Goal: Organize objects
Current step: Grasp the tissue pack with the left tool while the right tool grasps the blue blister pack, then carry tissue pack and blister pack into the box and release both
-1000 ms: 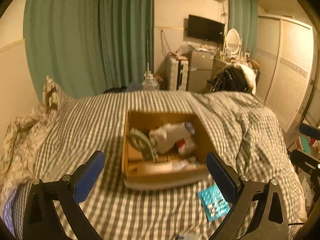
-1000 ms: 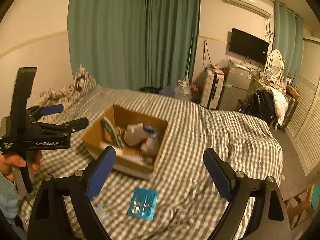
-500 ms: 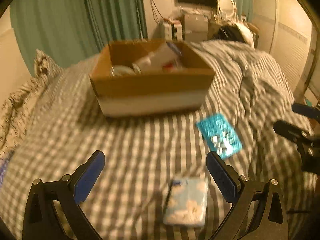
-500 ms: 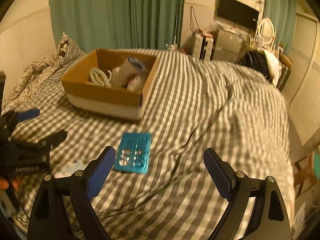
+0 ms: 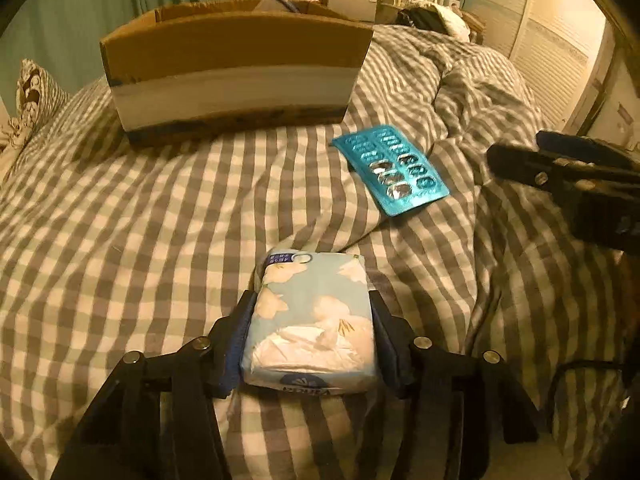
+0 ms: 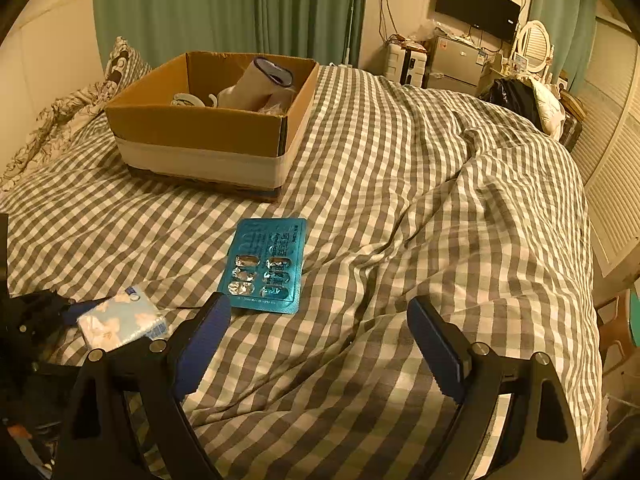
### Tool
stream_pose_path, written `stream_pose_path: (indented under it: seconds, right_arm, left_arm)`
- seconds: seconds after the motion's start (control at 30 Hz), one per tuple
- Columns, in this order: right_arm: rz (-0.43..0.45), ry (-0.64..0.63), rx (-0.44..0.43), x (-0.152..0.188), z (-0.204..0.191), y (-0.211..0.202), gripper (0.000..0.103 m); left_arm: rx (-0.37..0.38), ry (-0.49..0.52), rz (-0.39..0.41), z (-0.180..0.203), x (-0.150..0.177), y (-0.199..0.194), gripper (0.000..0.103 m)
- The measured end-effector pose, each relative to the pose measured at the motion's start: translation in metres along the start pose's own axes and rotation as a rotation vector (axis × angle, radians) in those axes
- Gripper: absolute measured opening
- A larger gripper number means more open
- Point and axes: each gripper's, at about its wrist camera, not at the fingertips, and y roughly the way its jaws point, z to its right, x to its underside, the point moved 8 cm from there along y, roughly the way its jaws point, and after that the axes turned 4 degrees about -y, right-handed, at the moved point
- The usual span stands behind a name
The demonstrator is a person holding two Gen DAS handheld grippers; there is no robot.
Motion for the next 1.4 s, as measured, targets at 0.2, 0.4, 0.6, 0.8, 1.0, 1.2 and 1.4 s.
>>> stream_pose_path:
  seconds: [0.2,0.4,0.6,0.8,1.0,1.2,1.4]
  right_arm:
    - [-0.053,-0.014,-0.01,-0.01,-0.012,0.018,0.09]
    - [-0.115,-0.03,-0.032,-0.028,-0.036,0.058,0.09]
    - [-0.19,-0.003,-0.021,-0.031,-0.045,0.102,0.09]
    - [-0.241,0.013,-0.008,-0.027,-0.043,0.125,0.09]
    - [-0.198,0.005,-0.053,-0.019,-0.05,0.109,0.069]
    - [-0.111,-0.041,-0.08,-0.012,-0.066,0.075,0.069]
    - [-0.035,-0.069,-0.125,-0.022,-0.077,0.036,0.069]
  left_arm:
    - [0.04,-0.058,0.085,-0.014,-0.028,-0.034,0.053]
    - [-0.022,-0.077,0.182,-0.04,-0.055,-0.06,0.053]
    - [-0.078,-0.13,0.185,-0.072,-0.059,-0.058,0.053]
    - [-0.092,-0.142,0.163,-0.084,-0.053,-0.05,0.053]
    - [-0.1,-0.141,0.141,-0.087,-0.042,-0.048,0.053]
    - [-0.099,-0.139,0.142,-0.087,-0.04,-0.053,0.053]
    - [-0.092,-0.128,0.156,-0.083,-0.044,-0.06,0.053]
